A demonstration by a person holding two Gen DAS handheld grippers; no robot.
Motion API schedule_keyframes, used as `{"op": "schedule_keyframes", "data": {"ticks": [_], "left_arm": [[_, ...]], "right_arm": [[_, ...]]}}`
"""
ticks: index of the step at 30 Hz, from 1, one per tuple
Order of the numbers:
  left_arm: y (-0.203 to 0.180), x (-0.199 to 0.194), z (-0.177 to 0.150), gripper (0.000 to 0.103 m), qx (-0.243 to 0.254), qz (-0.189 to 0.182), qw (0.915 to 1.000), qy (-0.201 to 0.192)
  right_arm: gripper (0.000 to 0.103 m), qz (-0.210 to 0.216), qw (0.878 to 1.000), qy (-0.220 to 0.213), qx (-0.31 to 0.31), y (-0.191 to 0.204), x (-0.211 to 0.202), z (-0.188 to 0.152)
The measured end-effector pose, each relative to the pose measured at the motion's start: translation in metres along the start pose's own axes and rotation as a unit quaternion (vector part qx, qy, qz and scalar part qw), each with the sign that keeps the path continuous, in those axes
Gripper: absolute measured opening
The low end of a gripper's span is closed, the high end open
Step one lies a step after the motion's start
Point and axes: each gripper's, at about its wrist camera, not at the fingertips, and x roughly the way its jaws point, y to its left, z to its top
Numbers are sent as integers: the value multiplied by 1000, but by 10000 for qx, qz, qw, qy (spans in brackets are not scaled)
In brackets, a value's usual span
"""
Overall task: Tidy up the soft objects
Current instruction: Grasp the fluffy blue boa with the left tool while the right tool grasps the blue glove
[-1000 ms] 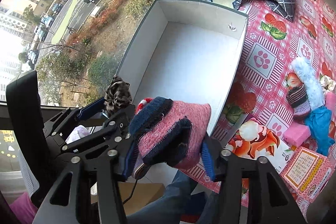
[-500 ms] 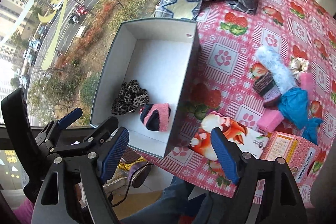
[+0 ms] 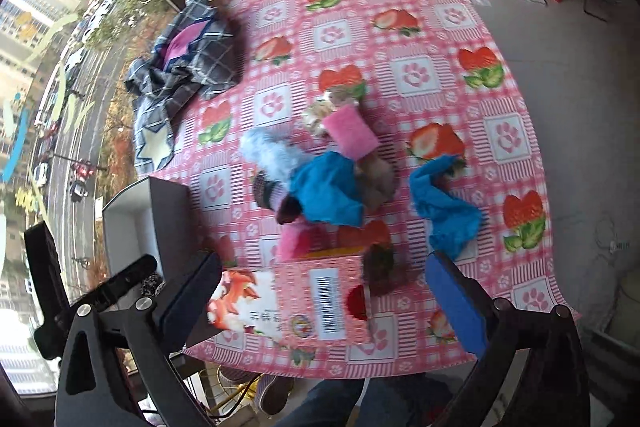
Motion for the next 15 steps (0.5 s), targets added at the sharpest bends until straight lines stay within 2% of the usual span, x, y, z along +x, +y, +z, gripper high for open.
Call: {"op": "schedule_keyframes", "data": {"ticks": [8,15], "left_arm": [[-40,88,62,103,-436,129,9959,784],[-59,146,91,103,-615,490,9892,1235]], "right_arm": [[102,-352,9966,490,557,-89,45,3],[102,-780,9923,888,358,-126,97,14]]}}
